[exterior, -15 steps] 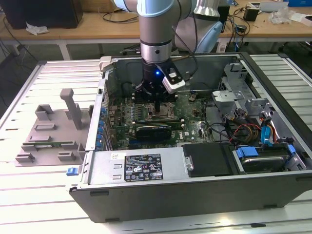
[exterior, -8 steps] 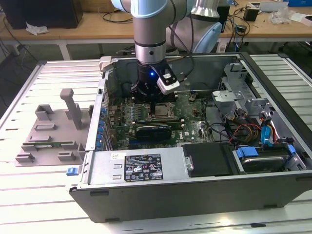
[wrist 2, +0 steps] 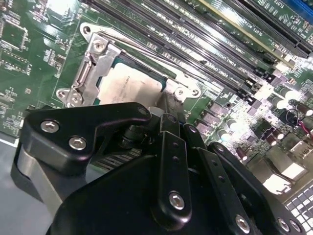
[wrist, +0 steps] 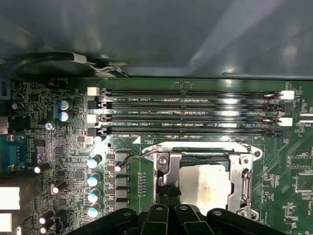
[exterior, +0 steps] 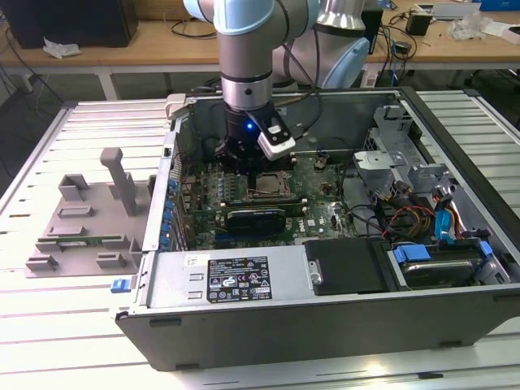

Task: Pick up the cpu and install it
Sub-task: 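Close the cpu cover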

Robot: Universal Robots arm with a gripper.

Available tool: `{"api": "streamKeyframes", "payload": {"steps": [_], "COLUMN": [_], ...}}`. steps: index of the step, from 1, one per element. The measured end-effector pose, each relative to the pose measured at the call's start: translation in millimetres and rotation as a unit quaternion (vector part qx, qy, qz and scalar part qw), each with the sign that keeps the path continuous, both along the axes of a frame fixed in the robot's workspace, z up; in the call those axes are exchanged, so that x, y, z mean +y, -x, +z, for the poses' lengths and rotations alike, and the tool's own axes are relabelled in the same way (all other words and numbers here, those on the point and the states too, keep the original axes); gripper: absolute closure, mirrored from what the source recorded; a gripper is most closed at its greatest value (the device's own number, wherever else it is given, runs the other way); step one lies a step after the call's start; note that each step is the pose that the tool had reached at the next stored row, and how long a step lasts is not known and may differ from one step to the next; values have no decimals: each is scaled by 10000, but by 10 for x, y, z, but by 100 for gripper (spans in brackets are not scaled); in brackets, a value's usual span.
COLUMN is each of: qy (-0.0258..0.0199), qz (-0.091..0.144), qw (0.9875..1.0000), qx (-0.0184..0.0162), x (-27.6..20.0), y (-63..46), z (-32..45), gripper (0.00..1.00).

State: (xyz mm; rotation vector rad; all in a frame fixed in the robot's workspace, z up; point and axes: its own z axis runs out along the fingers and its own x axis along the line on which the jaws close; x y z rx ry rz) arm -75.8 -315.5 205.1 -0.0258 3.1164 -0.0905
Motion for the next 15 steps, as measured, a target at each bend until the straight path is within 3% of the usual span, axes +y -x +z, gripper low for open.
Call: {"api": "streamKeyframes", "payload": {"steps": [11, 15], "qy": [-1, -1], "qz": [0, -1], "qw": [10000, 10000], "qx": [-8, -8], "x": [0, 1], "y": [66, 67], "z": [-14, 80], "gripper": [89, 89]}}
